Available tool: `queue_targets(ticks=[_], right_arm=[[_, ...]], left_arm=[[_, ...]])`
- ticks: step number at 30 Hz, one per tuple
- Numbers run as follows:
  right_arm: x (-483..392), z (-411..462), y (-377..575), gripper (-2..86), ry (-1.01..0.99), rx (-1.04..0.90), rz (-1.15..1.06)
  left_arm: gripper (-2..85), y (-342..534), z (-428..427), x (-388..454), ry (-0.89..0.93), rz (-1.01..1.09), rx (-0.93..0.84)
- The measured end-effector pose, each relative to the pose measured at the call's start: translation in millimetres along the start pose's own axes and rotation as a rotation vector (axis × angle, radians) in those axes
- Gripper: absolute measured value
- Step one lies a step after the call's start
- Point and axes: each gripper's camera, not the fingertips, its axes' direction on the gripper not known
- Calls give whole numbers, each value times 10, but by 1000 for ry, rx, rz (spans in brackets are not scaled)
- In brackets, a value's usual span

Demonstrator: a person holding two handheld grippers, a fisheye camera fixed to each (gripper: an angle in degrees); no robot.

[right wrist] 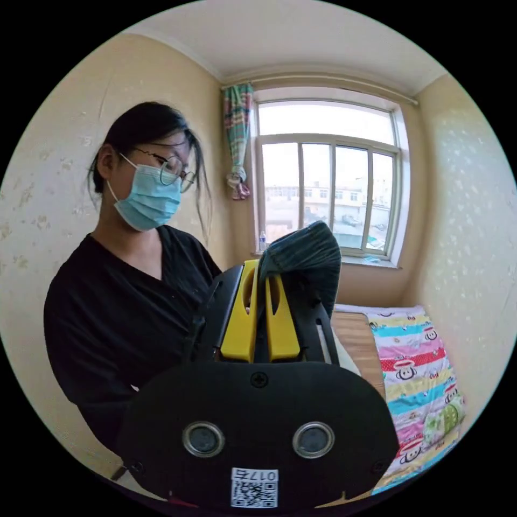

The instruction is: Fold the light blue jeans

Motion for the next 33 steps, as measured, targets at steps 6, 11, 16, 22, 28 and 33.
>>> queue_targets(ticks=[6,11,16,22,28,33], right_arm=[[18,-275,-194,3,-383,135,-254],[315,-425,-214,4,-680,380,-357],[437,-468,-177,3,-756,486,-336],[110,-762,-173,3,-704,481,-355],[-462,-1230,-191,2,-225,308,-83],[-583,-1413,-271,2,150,277,340]], left_arm=[[204,-134,721,-2,220,-44,-353],[209,128,1498,248,410,25,-540],[201,471,1868,698,497,200,-557],[54,635,1242,1205,444,426,-218],[44,881,227,2381,146,817,71],[34,1311,1,3339,-50,1050,307]])
